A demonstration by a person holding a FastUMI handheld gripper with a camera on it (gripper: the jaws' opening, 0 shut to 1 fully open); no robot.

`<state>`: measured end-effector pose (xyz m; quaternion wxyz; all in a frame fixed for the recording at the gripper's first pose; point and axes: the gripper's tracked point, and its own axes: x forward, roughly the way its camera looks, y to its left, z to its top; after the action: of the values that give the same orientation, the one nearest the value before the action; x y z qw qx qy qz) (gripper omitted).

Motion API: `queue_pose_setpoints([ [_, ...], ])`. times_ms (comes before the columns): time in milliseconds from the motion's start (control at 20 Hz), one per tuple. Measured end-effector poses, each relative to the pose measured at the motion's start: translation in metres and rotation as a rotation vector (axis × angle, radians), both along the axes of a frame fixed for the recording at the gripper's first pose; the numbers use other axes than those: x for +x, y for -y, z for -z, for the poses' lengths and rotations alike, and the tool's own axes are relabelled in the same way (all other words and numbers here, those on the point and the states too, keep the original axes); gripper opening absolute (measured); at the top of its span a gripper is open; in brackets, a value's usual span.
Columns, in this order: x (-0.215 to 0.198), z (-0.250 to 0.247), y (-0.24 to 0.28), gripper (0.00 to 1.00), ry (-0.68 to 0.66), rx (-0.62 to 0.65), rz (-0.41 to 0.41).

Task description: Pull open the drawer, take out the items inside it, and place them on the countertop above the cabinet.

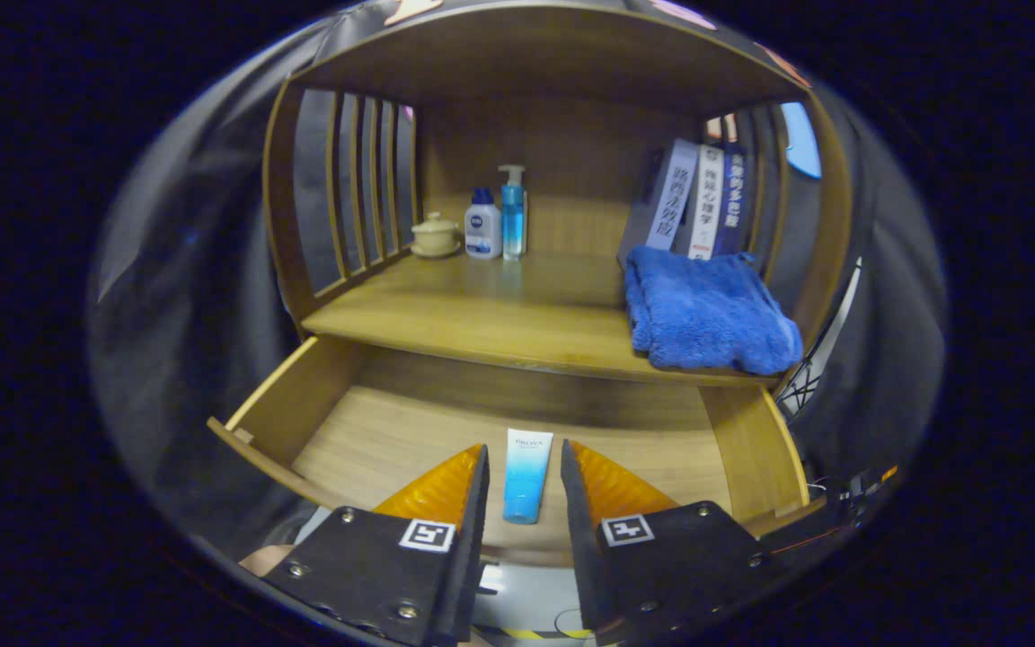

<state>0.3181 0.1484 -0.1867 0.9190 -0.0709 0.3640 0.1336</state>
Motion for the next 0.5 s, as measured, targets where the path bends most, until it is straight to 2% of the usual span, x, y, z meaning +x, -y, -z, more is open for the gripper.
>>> queue_pose_setpoints([
  [150, 0.008, 0.043, -0.01, 0.45, -0.207, -0.032, -0.022],
  [250, 0.008, 0.067, -0.012, 0.45, -0.299, -0.072, -0.027],
  [500, 0.005, 0.106, -0.011, 0.45, -0.455, -0.17, -0.027],
])
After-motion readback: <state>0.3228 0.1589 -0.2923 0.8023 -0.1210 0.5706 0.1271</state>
